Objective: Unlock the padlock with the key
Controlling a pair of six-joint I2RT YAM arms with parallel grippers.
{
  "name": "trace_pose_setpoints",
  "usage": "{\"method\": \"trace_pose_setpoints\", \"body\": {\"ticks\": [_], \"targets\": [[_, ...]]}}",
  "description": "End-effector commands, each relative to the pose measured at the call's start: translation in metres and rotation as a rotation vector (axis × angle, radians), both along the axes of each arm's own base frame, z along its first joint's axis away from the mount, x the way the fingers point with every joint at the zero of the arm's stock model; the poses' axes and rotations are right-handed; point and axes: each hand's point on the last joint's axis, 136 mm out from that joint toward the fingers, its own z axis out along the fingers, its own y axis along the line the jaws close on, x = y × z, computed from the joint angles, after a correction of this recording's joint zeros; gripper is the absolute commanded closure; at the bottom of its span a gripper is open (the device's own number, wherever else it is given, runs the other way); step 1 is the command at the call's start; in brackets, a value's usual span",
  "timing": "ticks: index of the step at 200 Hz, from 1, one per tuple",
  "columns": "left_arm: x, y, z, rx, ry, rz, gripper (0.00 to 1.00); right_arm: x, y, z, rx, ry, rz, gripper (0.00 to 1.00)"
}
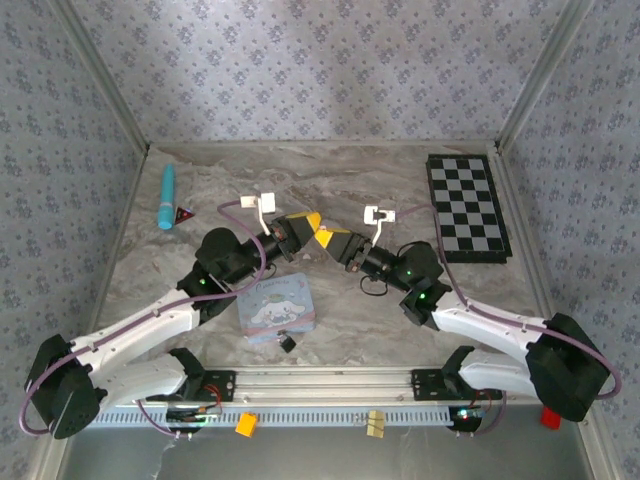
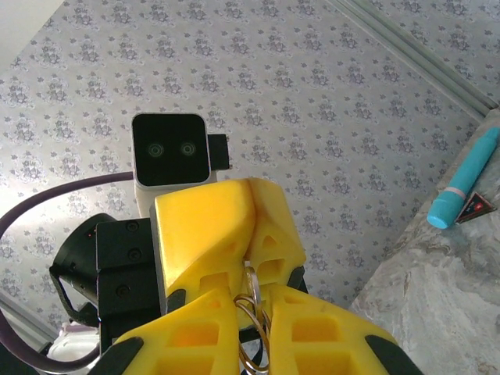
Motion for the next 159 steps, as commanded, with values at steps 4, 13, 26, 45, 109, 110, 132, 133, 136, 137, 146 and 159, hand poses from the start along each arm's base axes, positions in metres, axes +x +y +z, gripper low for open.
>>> {"method": "trace_pose_setpoints", "body": {"ticks": [4,13,26,45,109,110,132,133,136,137,146,159], "targets": [[0.000,0.007,0.009,-0.006,-0.042,0.027,1.00,0.005,-0.012,0.014,0.031,-0.035,-0.040,0.98],[0.000,0.007,0.008,0.004,-0.041,0.026,1.00,0.005,-0.012,0.013,0.020,-0.033,-0.038,1.00],[0.001,0.006,0.005,0.024,-0.038,0.027,0.96,0.005,-0.013,0.010,-0.006,-0.034,-0.049,1.00],[0.002,0.006,0.002,0.061,-0.035,0.034,0.82,0.009,-0.015,-0.001,-0.078,-0.011,-0.084,1.00],[0.017,0.035,-0.010,0.156,0.007,0.142,0.26,0.012,-0.031,-0.038,-0.360,0.033,-0.175,1.00],[0.018,0.035,-0.010,0.158,0.009,0.143,0.26,0.011,-0.031,-0.038,-0.361,0.033,-0.175,1.00],[0.025,0.046,-0.021,0.217,0.051,0.184,0.19,0.009,-0.034,-0.044,-0.382,0.039,-0.168,1.00],[0.026,0.046,-0.022,0.223,0.055,0.187,0.18,0.009,-0.034,-0.044,-0.383,0.039,-0.168,1.00],[0.027,0.048,-0.025,0.243,0.067,0.197,0.18,0.008,-0.034,-0.045,-0.387,0.039,-0.166,1.00],[0.028,0.049,-0.027,0.250,0.073,0.200,0.18,0.008,-0.034,-0.045,-0.389,0.038,-0.164,1.00],[0.032,0.055,-0.037,0.314,0.108,0.227,0.18,0.007,-0.034,-0.047,-0.408,0.036,-0.159,1.00],[0.037,0.067,-0.055,0.434,0.173,0.276,0.18,0.005,-0.036,-0.051,-0.440,0.034,-0.155,1.00]]}}
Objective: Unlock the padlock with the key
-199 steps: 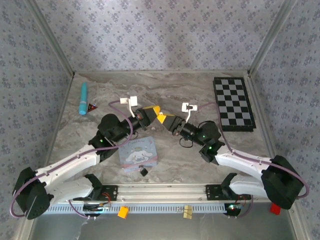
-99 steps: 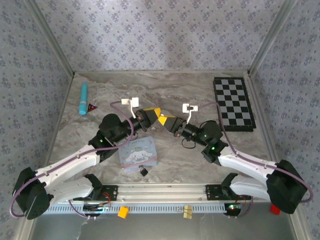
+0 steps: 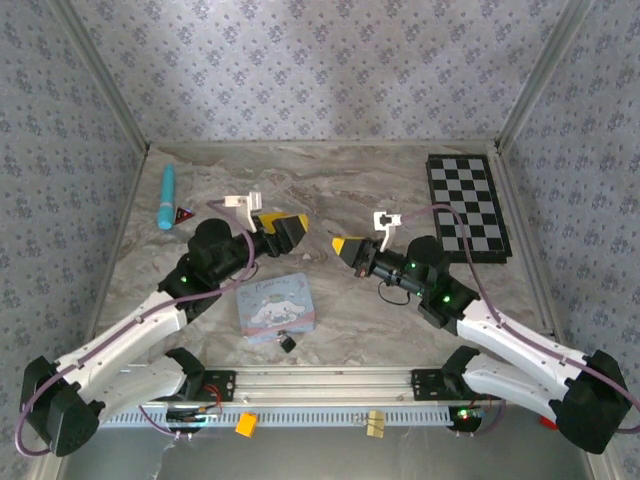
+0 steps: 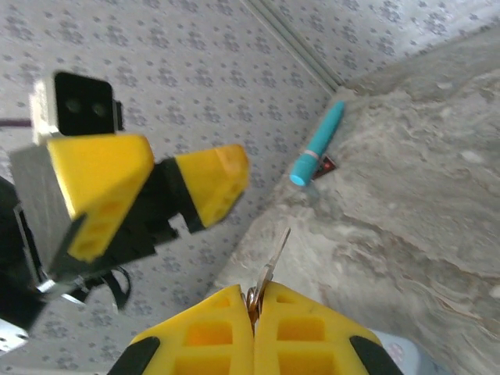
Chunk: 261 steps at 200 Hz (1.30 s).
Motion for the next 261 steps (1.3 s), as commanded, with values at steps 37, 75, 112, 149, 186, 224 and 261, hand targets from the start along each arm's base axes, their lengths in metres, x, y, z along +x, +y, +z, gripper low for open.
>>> {"method": "trace_pose_setpoints", "body": {"ticks": [37,75,112,149,186,224,261], "targets": [[0.004,0.072,-0.072,0.599,0.323,0.209,0.15,-0.010,-0.023,-0.032,-0.215,0.005,-0.028,1.00],[-0.037,0.095,-0.117,0.870,0.555,0.158,0.10,-0.018,-0.043,-0.052,-0.344,-0.001,-0.054,1.00],[-0.079,0.104,-0.138,1.009,0.642,0.122,0.07,-0.022,-0.046,-0.072,-0.396,0.005,-0.032,1.00],[-0.102,0.114,-0.153,0.938,0.692,0.121,0.05,-0.028,-0.038,-0.076,-0.364,-0.023,0.030,1.00],[-0.115,0.119,-0.176,0.868,0.765,0.151,0.04,-0.027,-0.035,-0.081,-0.377,-0.017,0.045,1.00],[-0.138,0.098,-0.193,0.686,0.755,0.024,0.03,-0.025,-0.036,-0.085,-0.385,-0.011,0.031,1.00],[-0.154,0.096,-0.210,0.754,0.775,-0.023,0.01,-0.021,-0.032,-0.087,-0.383,-0.003,0.025,1.00]]}}
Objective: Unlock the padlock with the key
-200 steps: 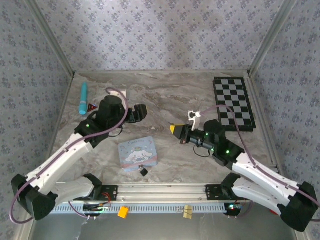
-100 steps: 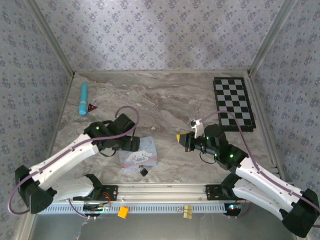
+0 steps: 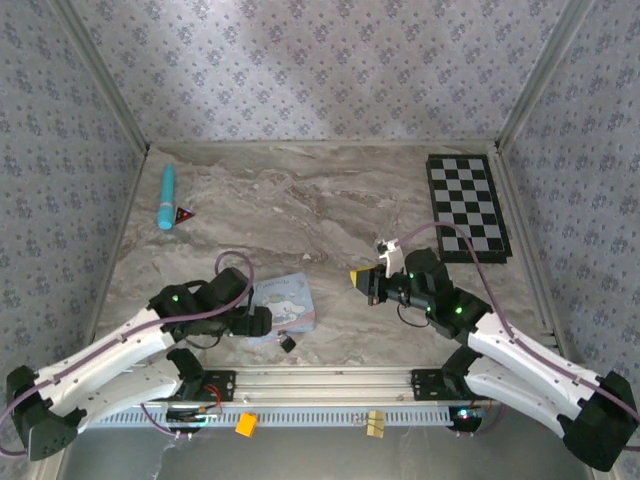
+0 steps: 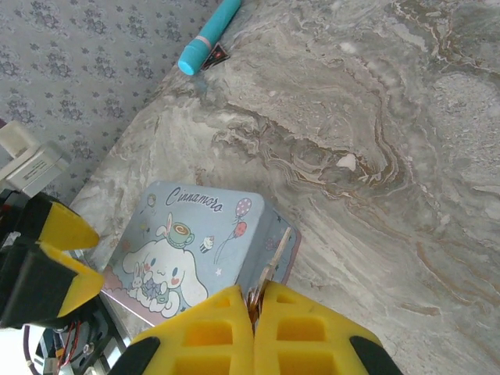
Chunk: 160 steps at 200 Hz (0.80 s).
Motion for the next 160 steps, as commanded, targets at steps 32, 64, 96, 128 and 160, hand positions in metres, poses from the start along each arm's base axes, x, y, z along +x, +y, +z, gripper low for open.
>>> {"method": "trace_pose_setpoints", "body": {"ticks": [32,64,96,128,160], "targets": [[-0.010,-0.016,-0.026,0.037,0.071,-0.034,0.00,0.006,0.006,0.001,0.001,-0.012,0.002,1.00],[-0.005,-0.014,-0.040,0.109,0.078,-0.035,0.00,0.005,0.003,0.001,-0.005,-0.014,-0.009,1.00],[0.009,-0.029,-0.047,0.089,0.041,-0.039,0.01,0.005,0.001,-0.002,-0.003,-0.008,-0.022,1.00],[0.038,-0.043,-0.047,0.072,-0.039,-0.002,0.04,0.005,0.000,-0.005,-0.001,-0.001,-0.033,1.00],[0.076,-0.056,-0.041,0.027,-0.120,0.015,0.07,0.005,-0.002,-0.004,0.001,0.002,-0.044,1.00]]}}
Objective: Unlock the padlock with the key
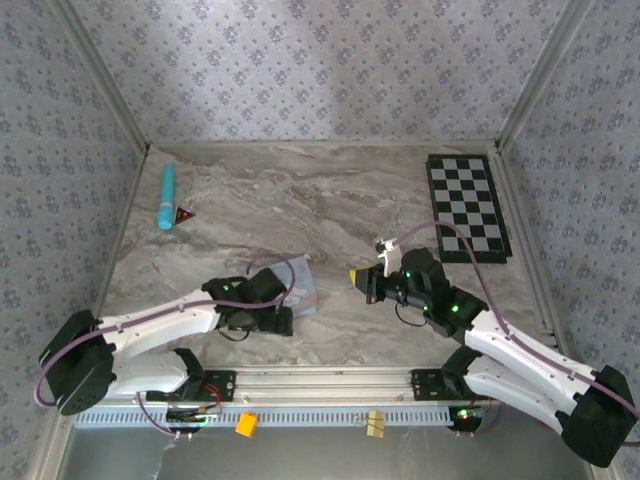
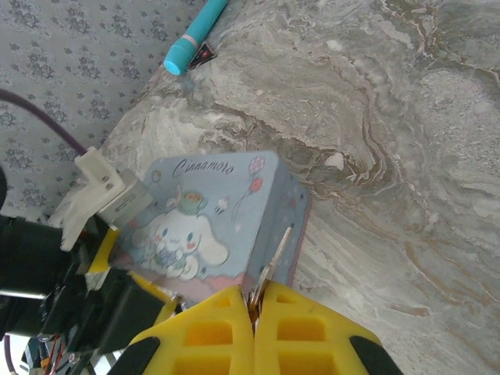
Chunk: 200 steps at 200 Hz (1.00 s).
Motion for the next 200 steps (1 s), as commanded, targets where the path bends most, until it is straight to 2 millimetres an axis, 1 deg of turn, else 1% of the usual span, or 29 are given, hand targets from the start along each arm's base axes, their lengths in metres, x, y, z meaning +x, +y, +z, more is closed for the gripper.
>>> {"method": "trace_pose_setpoints", "body": {"ticks": [1,25,45,61,72,84,99,115,152,165,177,189,200], "targets": [[0.045,-0.019,0.017,-0.056,-0.148,0.011,0.07,0.000,-0.002,0.002,0.015,-0.005,-0.022,1.00],[0.082,-0.026,0.024,-0.060,-0.217,0.014,0.08,0.000,-0.003,0.001,0.018,0.000,-0.032,1.00],[0.115,-0.025,0.026,-0.067,-0.251,0.035,0.09,0.000,-0.002,0.000,0.035,0.008,-0.041,1.00],[0.142,-0.021,0.033,-0.068,-0.286,0.064,0.08,0.000,-0.002,-0.004,0.046,0.025,-0.051,1.00],[0.154,-0.021,0.037,-0.074,-0.292,0.075,0.08,0.000,-0.002,-0.005,0.051,0.031,-0.055,1.00],[0.160,-0.023,0.042,-0.073,-0.300,0.067,0.07,-0.001,-0.002,-0.006,0.053,0.038,-0.055,1.00],[0.160,-0.026,0.046,-0.091,-0.305,0.055,0.06,-0.002,-0.002,-0.007,0.054,0.044,-0.059,1.00],[0.153,-0.025,0.049,-0.114,-0.301,0.060,0.05,-0.002,-0.002,-0.010,0.047,0.045,-0.066,1.00],[0.122,-0.028,0.065,-0.216,-0.335,0.067,0.04,0.001,-0.002,-0.011,0.050,0.038,-0.081,1.00],[0.111,-0.035,0.071,-0.254,-0.358,0.052,0.04,0.002,-0.002,-0.009,0.056,0.033,-0.084,1.00],[0.102,-0.048,0.076,-0.305,-0.382,0.020,0.04,0.001,-0.001,-0.008,0.060,0.027,-0.082,1.00],[0.095,-0.061,0.076,-0.344,-0.398,-0.011,0.05,0.001,-0.001,-0.007,0.063,0.023,-0.084,1.00],[0.094,-0.068,0.071,-0.368,-0.393,-0.020,0.05,0.001,-0.001,-0.008,0.062,0.019,-0.085,1.00]]}}
